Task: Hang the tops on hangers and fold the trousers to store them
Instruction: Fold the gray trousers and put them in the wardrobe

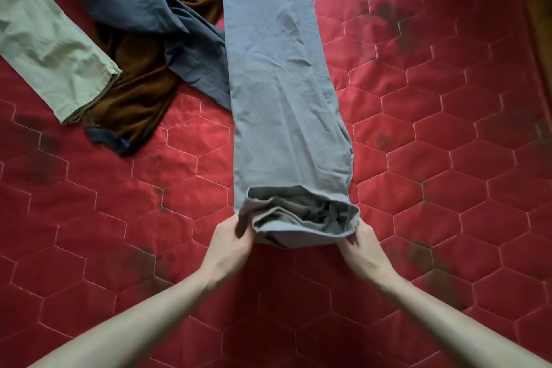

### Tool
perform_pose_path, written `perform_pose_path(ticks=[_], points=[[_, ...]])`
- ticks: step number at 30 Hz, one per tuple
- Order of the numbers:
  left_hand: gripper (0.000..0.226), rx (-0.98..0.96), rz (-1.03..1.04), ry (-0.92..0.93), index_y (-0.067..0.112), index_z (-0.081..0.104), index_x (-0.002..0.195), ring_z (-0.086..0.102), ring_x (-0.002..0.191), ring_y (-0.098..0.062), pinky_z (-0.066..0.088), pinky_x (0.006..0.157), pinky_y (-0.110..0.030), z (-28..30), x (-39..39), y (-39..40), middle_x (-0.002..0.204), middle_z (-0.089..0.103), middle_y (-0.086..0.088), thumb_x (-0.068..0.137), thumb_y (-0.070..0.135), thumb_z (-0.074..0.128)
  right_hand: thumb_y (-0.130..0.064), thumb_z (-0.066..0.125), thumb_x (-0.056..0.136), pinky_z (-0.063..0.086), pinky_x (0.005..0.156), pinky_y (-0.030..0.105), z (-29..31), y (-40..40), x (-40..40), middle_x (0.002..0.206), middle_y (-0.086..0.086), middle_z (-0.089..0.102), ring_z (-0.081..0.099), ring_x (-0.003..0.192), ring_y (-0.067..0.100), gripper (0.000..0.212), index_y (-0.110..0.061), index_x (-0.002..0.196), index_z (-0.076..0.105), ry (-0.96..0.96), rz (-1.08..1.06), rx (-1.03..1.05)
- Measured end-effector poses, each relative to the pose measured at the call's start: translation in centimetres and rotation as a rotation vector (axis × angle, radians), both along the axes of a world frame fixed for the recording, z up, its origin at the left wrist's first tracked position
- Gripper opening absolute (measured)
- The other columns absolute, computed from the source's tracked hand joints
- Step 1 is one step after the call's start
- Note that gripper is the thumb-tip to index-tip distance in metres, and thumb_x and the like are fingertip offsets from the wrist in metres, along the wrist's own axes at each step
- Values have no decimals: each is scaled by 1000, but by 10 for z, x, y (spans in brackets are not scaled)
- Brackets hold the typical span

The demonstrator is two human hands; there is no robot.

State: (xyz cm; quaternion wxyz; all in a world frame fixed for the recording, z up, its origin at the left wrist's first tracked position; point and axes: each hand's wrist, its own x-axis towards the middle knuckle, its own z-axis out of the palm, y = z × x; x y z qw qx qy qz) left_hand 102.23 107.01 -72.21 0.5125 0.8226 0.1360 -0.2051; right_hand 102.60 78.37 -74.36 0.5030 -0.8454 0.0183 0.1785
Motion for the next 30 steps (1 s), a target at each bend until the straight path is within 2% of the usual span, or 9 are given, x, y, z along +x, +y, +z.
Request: perform_pose_path(ticks=[4, 7, 10, 13, 16, 21, 23, 26, 30], points=[[54, -54, 100, 69, 9, 74, 99, 60, 83, -12, 53, 83, -50, -15, 16, 0, 92, 75, 2, 97, 56, 48, -37, 73, 94, 54, 94, 23, 3, 1, 9, 120, -13, 74, 70, 111, 5, 45, -48, 131, 50, 83, 64, 84], [59, -93, 126, 95, 2, 69, 89, 48, 77, -8, 43, 71, -40, -22, 19, 1, 81, 61, 8, 95, 57, 50, -48, 79, 88, 58, 90, 43, 2, 7, 14, 109, -7, 77, 74, 100, 15, 52, -37, 131, 52, 82, 23, -15], [56, -123, 178, 72, -5, 61, 85, 44, 73, -9, 36, 66, -35, -23, 22, 4, 75, 53, 5, 104, 47, 53, -45, 74, 94, 56, 87, 48, 3, 16, 29, 103, -8, 77, 74, 98, 18, 43, -31, 132, 61, 26, -70, -75], [46, -142, 253, 79, -6, 64, 89, 50, 76, -13, 40, 67, -34, -21, 30, 6, 78, 60, -2, 108, 35, 54, -53, 64, 99, 53, 75, 47, 3, 29, 56, 81, -5, 73, 70, 85, 28, 25, -29, 104, 64, 1, -134, -225], [43, -141, 314, 55, -11, 63, 92, 51, 78, -16, 42, 70, -37, -20, 40, 4, 81, 62, -7, 108, 28, 53, -52, 56, 103, 36, 61, 42, 2, 45, 80, 63, 1, 55, 56, 74, 39, 46, -23, 70, 41, -1, -227, -329], [44, -112, 350, -42, -5, 59, 84, 43, 69, -14, 36, 66, -36, -17, 64, 5, 71, 49, -2, 105, 34, 59, -44, 47, 108, 34, 65, 42, -3, 53, 111, 85, 20, 69, 60, 86, 48, 41, -19, 75, 44, -61, -319, -423], [33, -53, 270, -27, 7, 65, 87, 56, 65, -18, 44, 66, -38, -18, 74, 4, 72, 64, 4, 101, 37, 64, -43, 45, 109, 34, 68, 43, -5, 49, 117, 96, 24, 71, 61, 94, 49, 39, -19, 78, 48, -12, -331, -464], [18, 135, 228, -8, 19, 65, 91, 70, 88, -30, 54, 80, -46, -20, 82, 0, 82, 74, 3, 99, 35, 65, -43, 43, 110, 35, 70, 43, -8, 47, 123, 105, 25, 70, 62, 99, 50, 37, -16, 89, 57, 27, -286, -505], [14, 405, 190, -86, 29, 56, 111, 64, 102, -30, 44, 77, -40, -15, 81, -12, 104, 70, 5, 101, 38, 55, -43, 41, 110, 34, 70, 43, -12, 47, 128, 104, 24, 70, 61, 99, 51, 37, -16, 92, 57, 11, -266, -531]])
